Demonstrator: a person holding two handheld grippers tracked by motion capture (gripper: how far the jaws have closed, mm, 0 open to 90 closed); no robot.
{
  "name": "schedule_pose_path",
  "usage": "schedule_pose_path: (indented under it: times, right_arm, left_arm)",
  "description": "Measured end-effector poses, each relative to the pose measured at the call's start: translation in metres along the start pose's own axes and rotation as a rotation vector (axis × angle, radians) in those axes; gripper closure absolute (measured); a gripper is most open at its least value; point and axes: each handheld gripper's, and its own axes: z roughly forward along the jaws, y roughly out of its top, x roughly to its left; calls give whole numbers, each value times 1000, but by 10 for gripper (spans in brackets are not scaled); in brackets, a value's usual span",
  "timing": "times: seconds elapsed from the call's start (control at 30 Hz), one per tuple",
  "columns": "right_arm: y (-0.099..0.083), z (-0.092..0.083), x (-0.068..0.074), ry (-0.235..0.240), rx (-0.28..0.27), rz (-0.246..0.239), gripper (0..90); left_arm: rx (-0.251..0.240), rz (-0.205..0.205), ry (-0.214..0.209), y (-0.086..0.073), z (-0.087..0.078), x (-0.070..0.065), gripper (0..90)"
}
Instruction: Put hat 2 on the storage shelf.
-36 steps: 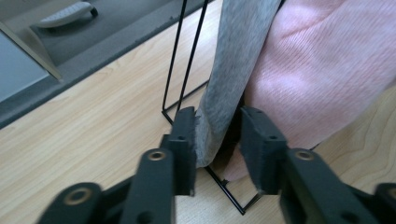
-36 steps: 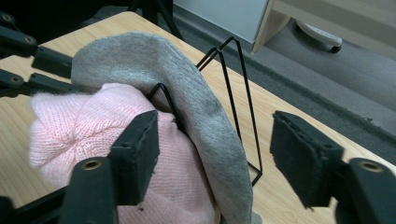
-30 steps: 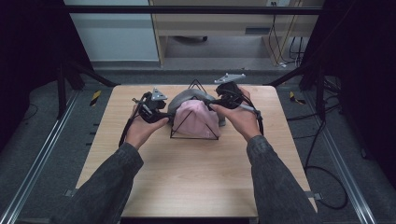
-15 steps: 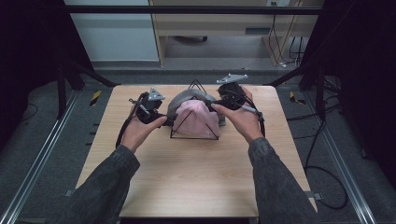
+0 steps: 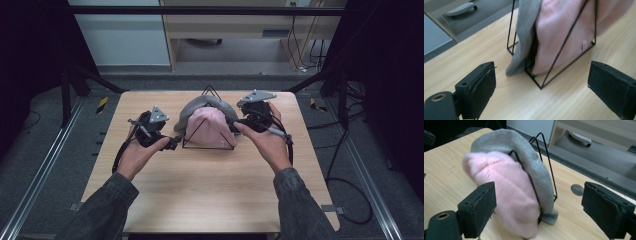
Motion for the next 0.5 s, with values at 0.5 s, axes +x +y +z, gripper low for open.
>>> schedule_pose_path:
  times: [0.5]
  right_arm:
    - [-58,-33,9,22,-10,8,103]
  left_arm:
    - [63,82,-16,-50,-22,-30,46]
